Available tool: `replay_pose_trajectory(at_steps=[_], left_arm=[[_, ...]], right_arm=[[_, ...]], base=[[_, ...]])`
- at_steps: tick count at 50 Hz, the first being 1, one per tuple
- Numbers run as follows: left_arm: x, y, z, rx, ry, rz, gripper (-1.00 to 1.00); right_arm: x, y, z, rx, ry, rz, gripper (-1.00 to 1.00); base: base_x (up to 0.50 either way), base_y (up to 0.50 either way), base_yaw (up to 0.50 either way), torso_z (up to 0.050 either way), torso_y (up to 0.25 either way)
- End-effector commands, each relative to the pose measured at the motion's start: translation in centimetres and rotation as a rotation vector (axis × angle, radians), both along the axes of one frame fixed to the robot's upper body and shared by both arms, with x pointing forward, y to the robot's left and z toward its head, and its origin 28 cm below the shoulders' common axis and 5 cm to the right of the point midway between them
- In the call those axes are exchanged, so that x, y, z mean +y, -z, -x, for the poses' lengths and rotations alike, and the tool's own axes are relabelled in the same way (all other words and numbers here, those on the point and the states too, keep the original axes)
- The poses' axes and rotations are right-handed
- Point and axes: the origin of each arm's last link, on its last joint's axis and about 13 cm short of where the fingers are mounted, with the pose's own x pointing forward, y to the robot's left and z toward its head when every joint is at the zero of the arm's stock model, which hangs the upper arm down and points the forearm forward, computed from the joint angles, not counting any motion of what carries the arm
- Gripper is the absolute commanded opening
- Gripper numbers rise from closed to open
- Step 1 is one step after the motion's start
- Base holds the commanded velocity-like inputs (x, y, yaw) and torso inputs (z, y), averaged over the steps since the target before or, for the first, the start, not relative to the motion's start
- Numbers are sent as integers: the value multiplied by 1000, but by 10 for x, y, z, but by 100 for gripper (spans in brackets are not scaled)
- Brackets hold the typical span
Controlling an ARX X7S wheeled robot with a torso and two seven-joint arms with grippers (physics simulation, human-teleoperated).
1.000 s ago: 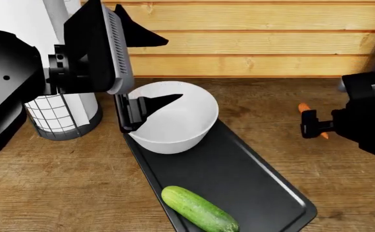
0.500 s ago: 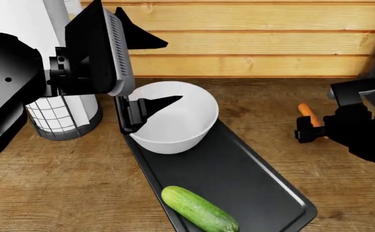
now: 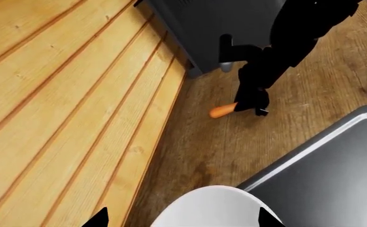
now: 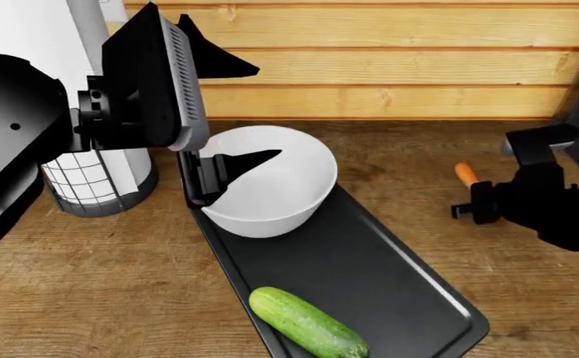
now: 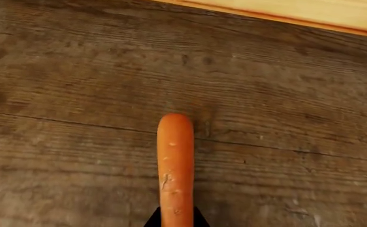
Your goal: Place the two vegetables and bowl onto the tray for setting up a vegetable dip station.
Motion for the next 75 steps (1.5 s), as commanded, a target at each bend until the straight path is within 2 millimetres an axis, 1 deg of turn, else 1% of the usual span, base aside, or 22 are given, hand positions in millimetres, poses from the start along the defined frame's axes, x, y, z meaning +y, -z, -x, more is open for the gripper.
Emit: replay_pose_trajectory(at_steps=[1,5,11,13,15,20,26,33,35,37,38,39,40,41,44,47,48,49,53,58,65,75], left_arm=[[0,1,0,-2,1,3,100],[0,0,0,-4,-1,3,100],[-1,-1,0,-6,1,4,100],[-1,-1,0,-6,0,1,100],[0,-2,0,-8,-3,1,100],[-1,-2,0,-11,-3,1,100],[-1,-1,0,-10,2,4,100],[1,-2,1,-11,-5,4,100],[2,-2,1,-13,-8,0,100],[2,-3,1,-12,-9,0,100],[2,-3,1,-12,-10,-2,100],[2,-3,1,-12,-10,-3,100],[2,-3,1,-13,-10,-3,100],[1,-2,0,-15,-11,-5,100],[1,0,0,-13,-7,0,100],[2,2,-2,-12,-7,9,100],[3,3,-2,-11,-6,9,100],[3,4,-2,-10,-5,12,100],[5,5,-1,-10,-10,13,100],[6,6,-1,-10,-14,18,100],[6,5,0,-11,-13,17,100],[6,6,0,-9,-14,16,100]], right_arm=[[-3,5,13,75,-8,14,-100],[-2,-4,14,48,-50,38,-100],[12,-17,21,84,-195,135,-100],[21,-26,30,117,-285,204,-100],[25,-32,35,119,-319,229,-100],[39,-60,54,74,-415,280,-100],[60,-86,84,46,-531,347,-100],[76,-96,111,68,-564,382,-100],[80,-101,120,98,-565,324,-100],[87,-111,131,151,-577,158,-100],[89,-118,134,203,-523,103,-100],[93,-120,139,245,-563,23,-100],[99,-124,142,267,-561,-140,-100],[103,-124,145,308,-556,-215,-100],[106,-108,149,405,-481,-214,-100],[111,-105,146,370,-442,-217,-100],[114,-103,147,401,-374,-224,-100],[115,-102,147,398,-366,-224,-100],[125,-103,149,393,-401,-195,-100],[128,-100,144,389,-400,-149,-100],[128,-101,137,358,-392,-113,-100],[128,-97,138,361,-414,-102,-100]], base=[[0,0,0,0,0],[0,0,0,0,0],[0,0,0,0,0],[0,0,0,0,0],[0,0,0,0,0],[0,0,0,0,0],[0,0,0,0,0],[0,0,0,0,0],[0,0,0,0,0],[0,0,0,0,0],[0,0,0,0,0],[0,0,0,0,0],[0,0,0,0,0],[0,0,0,0,0],[0,0,0,0,0],[0,0,0,0,0],[0,0,0,0,0],[0,0,0,0,0],[0,0,0,0,0],[0,0,0,0,0],[0,0,0,0,0],[0,0,0,0,0]])
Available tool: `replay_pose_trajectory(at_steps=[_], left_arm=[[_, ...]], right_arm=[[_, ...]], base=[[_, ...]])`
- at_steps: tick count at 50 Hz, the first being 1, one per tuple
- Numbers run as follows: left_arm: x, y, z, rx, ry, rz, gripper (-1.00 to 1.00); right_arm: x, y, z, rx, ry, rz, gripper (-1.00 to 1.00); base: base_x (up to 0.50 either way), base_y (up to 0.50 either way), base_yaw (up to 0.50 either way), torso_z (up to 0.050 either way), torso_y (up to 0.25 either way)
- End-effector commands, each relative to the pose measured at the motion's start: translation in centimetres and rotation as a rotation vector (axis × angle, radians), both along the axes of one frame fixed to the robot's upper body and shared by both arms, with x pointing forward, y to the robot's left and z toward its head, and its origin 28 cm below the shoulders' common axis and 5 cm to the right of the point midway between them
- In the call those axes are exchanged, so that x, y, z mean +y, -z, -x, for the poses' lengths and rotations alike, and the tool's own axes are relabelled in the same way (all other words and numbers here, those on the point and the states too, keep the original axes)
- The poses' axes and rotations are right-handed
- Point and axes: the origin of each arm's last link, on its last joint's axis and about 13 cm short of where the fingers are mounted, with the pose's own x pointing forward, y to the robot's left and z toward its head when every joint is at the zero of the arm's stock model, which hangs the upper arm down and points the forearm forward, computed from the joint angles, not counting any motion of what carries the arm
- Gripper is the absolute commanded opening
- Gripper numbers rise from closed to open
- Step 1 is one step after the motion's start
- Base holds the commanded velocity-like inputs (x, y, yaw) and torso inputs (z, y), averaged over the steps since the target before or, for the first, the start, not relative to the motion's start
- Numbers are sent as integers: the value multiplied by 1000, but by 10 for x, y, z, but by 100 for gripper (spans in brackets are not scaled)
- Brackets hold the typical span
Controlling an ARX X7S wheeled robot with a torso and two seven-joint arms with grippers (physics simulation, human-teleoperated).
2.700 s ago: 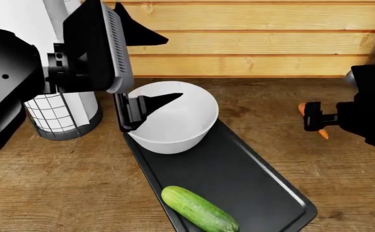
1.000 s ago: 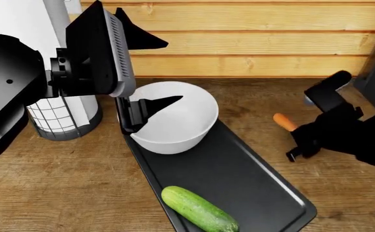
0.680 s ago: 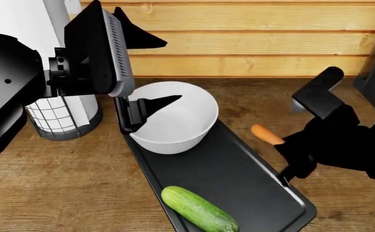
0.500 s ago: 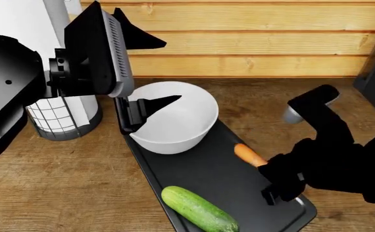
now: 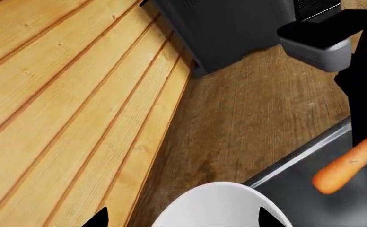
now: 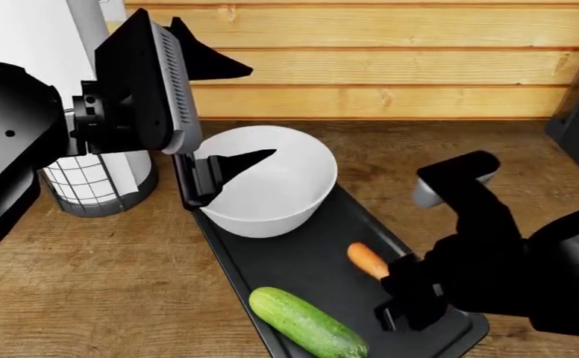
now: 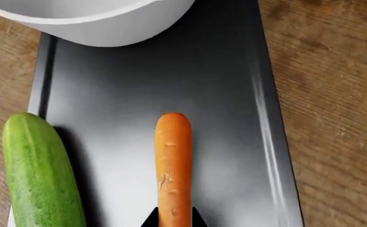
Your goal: Place the two vegetables and bowl onto the tray for setting up a vegetable dip station.
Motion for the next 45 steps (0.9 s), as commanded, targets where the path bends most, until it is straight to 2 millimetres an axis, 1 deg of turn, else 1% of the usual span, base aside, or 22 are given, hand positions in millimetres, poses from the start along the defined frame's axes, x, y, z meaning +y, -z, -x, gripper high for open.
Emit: replay_pose_trajectory(at_steps=[1,9,10,15,20,25,27,30,34,36,39,42,45], left_arm=[[1,1,1,1,-1,1,100],[0,2,0,1,0,0,100],[0,2,0,1,1,0,100],[0,1,0,2,1,-2,100],[-1,1,0,1,2,-3,100],[0,1,0,3,-1,-5,100],[0,0,1,2,-1,-7,100],[-1,-1,4,-1,2,-12,100],[-1,-4,13,-14,11,-16,100],[-1,-4,17,-17,11,-19,100],[3,-6,30,-39,5,-7,100],[6,-6,39,-42,-5,-3,100],[8,-6,47,-45,-11,-6,100]], right_arm=[[2,2,0,-2,-11,12,-100],[1,4,1,7,-48,26,-100],[1,4,1,6,-50,29,100],[0,7,0,13,-64,35,100],[0,4,0,8,-75,21,100],[-3,-8,3,-56,-96,9,100],[-3,-19,3,-112,-100,-2,100],[-3,-29,4,-171,-103,-7,100],[-2,-46,4,-296,-118,-20,100],[-1,-48,5,-351,-137,-2,100],[-1,-39,7,-456,-147,34,100],[1,-35,4,-535,-141,64,100],[5,-39,2,-612,-178,100,100]], base=[[0,0,0,0,0],[0,0,0,0,0],[0,0,0,0,0],[0,0,0,0,0],[0,0,0,0,0],[0,0,0,0,0],[0,0,0,0,0],[0,0,0,0,0],[0,0,0,0,0],[0,0,0,0,0],[0,0,0,0,0],[0,0,0,0,0],[0,0,0,0,0]])
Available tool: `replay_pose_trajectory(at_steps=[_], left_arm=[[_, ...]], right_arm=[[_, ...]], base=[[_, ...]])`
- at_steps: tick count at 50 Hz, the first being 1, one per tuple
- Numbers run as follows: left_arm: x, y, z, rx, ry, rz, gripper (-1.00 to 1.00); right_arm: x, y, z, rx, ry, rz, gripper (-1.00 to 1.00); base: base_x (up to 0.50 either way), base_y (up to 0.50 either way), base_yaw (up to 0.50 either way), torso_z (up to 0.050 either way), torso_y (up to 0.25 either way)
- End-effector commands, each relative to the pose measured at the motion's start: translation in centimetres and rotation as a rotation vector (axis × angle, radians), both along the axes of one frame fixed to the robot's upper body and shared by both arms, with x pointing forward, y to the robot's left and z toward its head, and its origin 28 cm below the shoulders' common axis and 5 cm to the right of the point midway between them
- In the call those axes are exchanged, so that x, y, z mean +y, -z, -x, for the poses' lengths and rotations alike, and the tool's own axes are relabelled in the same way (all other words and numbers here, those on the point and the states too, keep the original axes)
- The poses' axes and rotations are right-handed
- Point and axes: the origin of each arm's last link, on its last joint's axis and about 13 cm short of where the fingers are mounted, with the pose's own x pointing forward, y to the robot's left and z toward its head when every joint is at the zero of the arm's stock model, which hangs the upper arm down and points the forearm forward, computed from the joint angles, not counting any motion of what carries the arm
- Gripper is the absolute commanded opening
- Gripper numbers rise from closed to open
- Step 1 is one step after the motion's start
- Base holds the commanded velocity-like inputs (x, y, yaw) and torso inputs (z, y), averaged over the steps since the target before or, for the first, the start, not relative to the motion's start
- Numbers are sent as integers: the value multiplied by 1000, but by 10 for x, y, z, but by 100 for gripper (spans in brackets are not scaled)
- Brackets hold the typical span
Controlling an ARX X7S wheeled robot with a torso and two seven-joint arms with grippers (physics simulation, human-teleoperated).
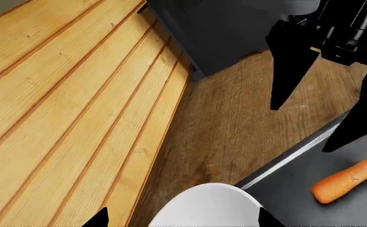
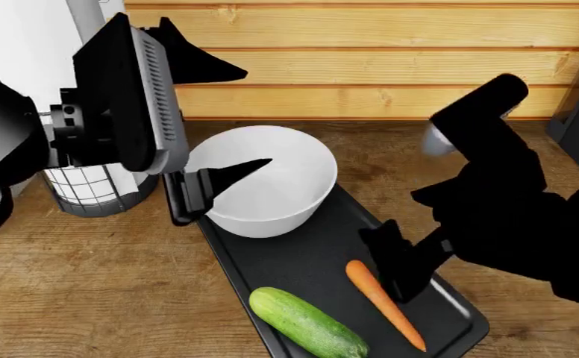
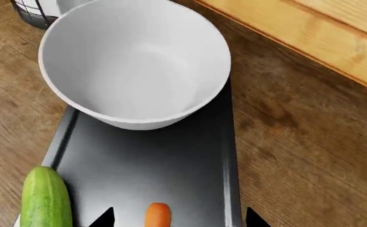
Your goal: Place the two vegetables and bowl onto the tray for setting up a vegetable dip station.
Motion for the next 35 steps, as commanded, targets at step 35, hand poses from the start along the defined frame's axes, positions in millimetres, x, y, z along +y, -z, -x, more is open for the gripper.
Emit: replay_pose_trajectory(at_steps=[35], left_arm=[[9,-27,67,-150,-1,27,100]], right_arm=[[16,-60,41,-634,-86,175,100]], base=[[0,0,0,0,0]])
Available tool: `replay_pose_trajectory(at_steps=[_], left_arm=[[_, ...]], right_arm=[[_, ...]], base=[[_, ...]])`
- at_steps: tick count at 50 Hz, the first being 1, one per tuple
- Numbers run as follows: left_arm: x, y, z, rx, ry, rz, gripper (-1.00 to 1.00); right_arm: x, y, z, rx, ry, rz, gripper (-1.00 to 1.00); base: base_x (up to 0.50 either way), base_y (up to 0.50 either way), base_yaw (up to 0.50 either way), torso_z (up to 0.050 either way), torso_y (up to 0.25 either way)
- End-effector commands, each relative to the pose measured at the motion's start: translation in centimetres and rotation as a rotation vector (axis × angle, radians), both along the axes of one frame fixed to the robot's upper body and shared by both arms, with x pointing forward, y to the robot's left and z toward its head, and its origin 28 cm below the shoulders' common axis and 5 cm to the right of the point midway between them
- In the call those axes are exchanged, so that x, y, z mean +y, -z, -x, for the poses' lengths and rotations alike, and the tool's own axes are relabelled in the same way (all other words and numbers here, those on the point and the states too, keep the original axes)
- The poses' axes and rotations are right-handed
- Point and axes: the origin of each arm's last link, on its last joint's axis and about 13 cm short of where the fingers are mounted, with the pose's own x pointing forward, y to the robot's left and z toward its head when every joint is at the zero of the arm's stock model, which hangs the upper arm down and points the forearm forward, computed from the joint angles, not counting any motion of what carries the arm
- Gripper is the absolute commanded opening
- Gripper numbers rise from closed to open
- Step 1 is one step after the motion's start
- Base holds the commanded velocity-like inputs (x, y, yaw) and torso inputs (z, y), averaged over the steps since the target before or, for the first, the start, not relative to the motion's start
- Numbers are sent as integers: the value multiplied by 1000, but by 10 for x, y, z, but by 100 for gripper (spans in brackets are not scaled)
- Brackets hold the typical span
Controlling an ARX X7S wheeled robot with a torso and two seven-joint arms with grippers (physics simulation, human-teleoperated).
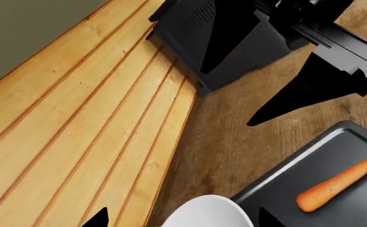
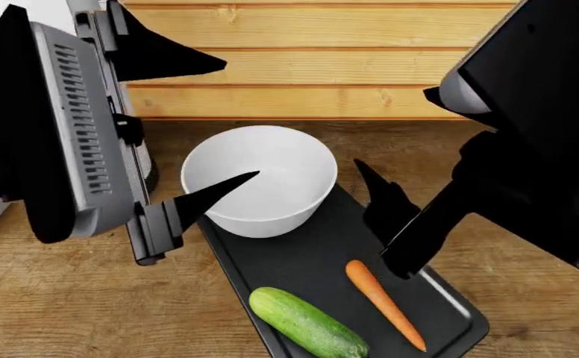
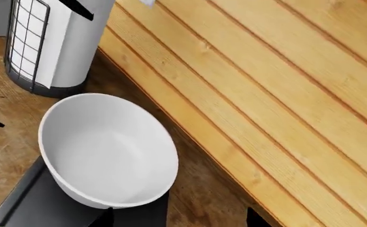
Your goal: Place the two vegetables and bowl onto the tray for setting up a vegetable dip station.
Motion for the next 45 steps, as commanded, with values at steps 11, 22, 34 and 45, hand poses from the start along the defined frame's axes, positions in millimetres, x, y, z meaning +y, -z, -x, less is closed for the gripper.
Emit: replay_pose_trajectory(at_steps=[11,22,34,45], left_arm=[[3,-14,7,-88,-6,36,100],[3,-14,3,-100,-4,52,100],[2,-16,0,-111,0,51,100],[-1,-14,-4,-105,14,44,100]], right_arm=[[3,-23,0,-184,-19,-4,100],[3,-22,-3,-203,-32,-9,100],[3,-23,-3,-226,-34,-12,100],[3,-24,-5,-249,-35,-24,100]], base=[[0,0,0,0,0],[0,0,0,0,0],[0,0,0,0,0],[0,0,0,0,0]])
